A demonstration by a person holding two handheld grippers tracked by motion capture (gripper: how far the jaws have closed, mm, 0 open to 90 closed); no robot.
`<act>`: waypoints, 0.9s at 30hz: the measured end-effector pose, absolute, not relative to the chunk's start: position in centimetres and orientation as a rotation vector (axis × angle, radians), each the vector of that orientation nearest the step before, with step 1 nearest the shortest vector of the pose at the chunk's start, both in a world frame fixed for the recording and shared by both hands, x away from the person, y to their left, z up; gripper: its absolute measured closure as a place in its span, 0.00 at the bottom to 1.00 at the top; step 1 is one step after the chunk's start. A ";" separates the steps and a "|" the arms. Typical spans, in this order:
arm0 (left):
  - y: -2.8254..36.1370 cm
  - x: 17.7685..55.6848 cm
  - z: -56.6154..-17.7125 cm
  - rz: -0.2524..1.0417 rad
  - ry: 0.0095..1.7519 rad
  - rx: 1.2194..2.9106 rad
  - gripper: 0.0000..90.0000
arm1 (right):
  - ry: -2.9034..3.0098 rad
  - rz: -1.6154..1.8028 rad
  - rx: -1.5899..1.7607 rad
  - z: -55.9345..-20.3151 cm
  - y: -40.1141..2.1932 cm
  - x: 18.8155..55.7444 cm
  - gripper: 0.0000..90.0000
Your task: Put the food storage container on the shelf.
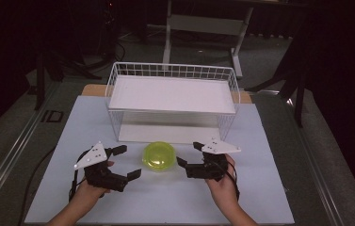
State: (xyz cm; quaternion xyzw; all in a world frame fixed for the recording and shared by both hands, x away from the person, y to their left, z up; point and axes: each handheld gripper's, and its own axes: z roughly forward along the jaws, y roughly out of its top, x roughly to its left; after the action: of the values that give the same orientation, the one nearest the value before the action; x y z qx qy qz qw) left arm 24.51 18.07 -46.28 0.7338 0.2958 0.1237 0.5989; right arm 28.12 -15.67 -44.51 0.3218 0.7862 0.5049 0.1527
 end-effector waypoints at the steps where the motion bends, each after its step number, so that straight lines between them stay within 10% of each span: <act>1: 17.8 24.9 -46.2 0.291 0.699 1.707 0.01 | 2.240 1.452 0.919 -44.5 -15.7 28.2 0.23; 27: 15.1 30.4 -47.7 0.245 0.914 1.813 0.01 | 2.316 1.471 1.063 -46.6 -14.4 32.2 0.16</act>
State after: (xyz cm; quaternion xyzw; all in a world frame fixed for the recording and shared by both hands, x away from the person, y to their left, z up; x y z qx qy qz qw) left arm 30.37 15.14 -47.66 0.7564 0.3815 0.1023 0.5213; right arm 32.23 -14.44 -46.62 0.3596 0.7831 0.4976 0.0994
